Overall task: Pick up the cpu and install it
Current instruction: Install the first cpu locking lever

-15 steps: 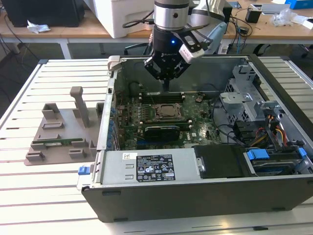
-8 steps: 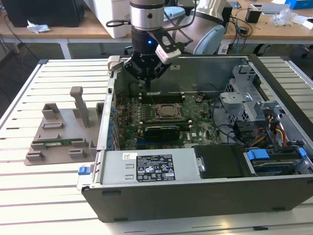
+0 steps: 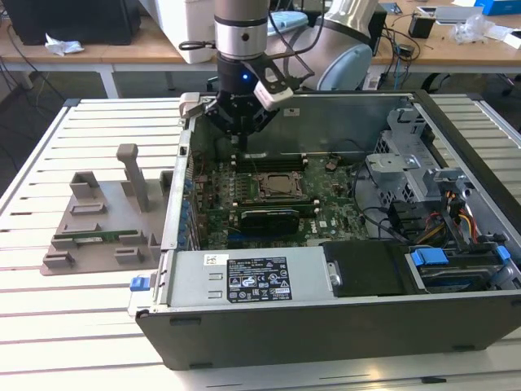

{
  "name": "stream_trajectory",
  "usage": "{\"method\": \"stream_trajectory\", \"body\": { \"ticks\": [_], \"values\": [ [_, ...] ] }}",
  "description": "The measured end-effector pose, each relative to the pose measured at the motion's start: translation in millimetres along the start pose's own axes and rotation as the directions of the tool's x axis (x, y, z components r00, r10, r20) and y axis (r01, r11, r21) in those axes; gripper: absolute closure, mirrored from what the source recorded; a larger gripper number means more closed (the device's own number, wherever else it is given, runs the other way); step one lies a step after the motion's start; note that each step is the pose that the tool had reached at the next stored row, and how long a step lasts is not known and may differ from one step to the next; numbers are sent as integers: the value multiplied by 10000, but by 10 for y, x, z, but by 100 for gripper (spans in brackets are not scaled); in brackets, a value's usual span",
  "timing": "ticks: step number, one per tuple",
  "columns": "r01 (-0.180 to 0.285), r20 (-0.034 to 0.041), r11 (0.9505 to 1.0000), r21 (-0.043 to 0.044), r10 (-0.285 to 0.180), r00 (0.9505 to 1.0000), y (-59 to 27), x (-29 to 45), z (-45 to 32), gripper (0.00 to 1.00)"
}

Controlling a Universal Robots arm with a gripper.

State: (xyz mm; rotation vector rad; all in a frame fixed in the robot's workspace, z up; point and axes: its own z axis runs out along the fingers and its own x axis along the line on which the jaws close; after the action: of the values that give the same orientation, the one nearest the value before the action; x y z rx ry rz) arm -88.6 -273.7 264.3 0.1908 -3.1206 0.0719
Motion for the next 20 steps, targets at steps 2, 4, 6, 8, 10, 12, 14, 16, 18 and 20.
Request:
{"method": "stream_trajectory", "body": {
  "ticks": [2, 4, 6, 8, 10, 12, 14, 16, 18, 20],
  "values": [
    [3, -55, 10000, -7, -3, 10000, -15, -181, 13, 89],
    [5, -94, 10000, -12, -5, 10000, -28, -295, 22, 89],
    [7, -115, 10000, -14, -7, 9999, -36, -362, 28, 89],
    [5, -118, 10000, -14, -5, 9999, -37, -367, 27, 89],
    [6, -117, 10000, -15, -6, 9999, -37, -368, 29, 89],
    [6, -115, 10000, -56, -7, 9999, -35, -373, 79, 89],
    [9, -94, 9997, -237, -12, 10000, -36, -383, 113, 89],
    [14, -58, 9985, -540, -17, 10000, -88, -389, 140, 89],
    [17, -35, 9975, -711, -20, 10000, -137, -403, 189, 89],
    [18, -38, 9975, -713, -20, 10000, -136, -429, 276, 89]
  ]
}}
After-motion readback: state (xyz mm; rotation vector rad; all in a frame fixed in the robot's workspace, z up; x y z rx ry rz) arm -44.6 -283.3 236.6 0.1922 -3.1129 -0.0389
